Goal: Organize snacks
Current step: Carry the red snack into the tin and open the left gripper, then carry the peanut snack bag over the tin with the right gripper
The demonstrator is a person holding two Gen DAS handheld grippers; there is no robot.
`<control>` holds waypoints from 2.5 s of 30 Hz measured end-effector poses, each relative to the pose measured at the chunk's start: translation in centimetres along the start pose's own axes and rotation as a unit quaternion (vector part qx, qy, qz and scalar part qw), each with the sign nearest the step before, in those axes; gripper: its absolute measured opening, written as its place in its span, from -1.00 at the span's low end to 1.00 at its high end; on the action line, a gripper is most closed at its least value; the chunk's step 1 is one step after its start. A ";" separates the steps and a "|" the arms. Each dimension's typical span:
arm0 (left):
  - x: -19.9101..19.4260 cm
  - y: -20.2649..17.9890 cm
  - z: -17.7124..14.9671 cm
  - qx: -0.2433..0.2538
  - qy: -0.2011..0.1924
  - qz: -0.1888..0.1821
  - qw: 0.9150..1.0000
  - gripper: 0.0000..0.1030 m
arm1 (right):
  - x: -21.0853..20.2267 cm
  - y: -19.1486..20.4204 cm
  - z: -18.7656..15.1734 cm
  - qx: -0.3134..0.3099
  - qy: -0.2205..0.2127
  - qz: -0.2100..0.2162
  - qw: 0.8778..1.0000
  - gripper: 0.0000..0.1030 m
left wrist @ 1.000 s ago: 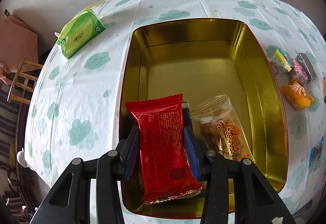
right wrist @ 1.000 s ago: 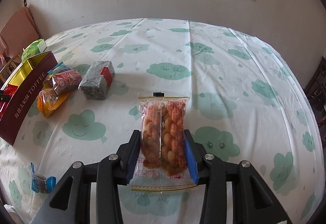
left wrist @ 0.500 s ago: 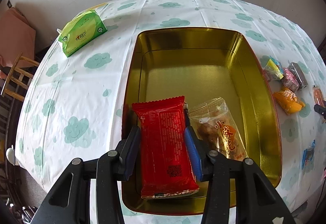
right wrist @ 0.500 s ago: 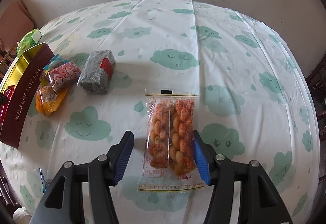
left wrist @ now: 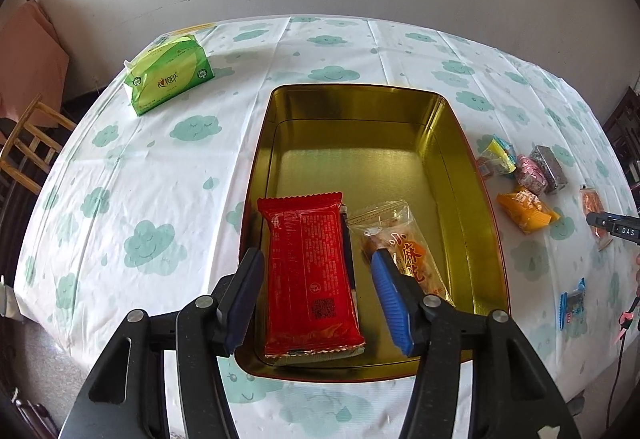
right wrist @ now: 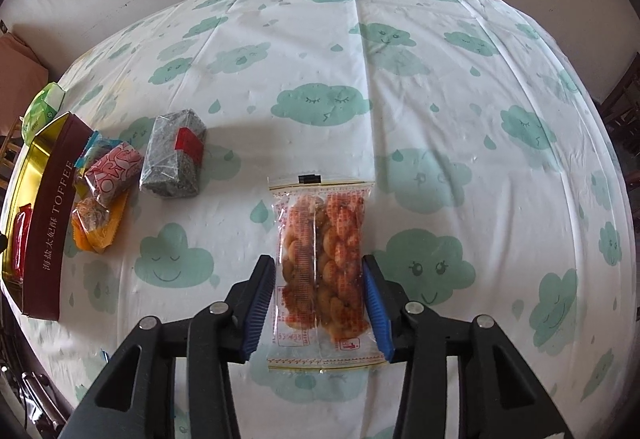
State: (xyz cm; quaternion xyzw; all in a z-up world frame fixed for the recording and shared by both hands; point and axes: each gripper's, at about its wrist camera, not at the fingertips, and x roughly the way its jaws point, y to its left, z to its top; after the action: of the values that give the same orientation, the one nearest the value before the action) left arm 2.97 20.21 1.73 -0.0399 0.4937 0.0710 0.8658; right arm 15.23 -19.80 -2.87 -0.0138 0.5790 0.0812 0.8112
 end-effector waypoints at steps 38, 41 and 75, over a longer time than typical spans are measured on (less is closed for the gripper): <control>-2.4 7.0 -3.2 -0.155 -0.027 0.046 0.987 0.83 | -5.9 14.1 -0.7 -0.050 -0.099 0.062 0.992 -0.25; -2.4 7.8 -3.6 -0.167 -0.026 0.056 0.984 0.83 | -5.9 16.4 -0.8 -0.064 -0.098 0.083 0.990 -0.25; -2.3 13.0 -6.5 -0.230 0.012 0.117 0.966 0.84 | -2.5 31.8 -2.6 -0.187 -0.069 0.133 0.971 -0.25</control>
State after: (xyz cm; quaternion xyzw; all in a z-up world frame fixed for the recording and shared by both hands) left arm -5.85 31.96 0.42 -0.1810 0.4756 0.2826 0.8131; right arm 7.33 10.94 0.90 -0.0829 0.4931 0.2961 0.8138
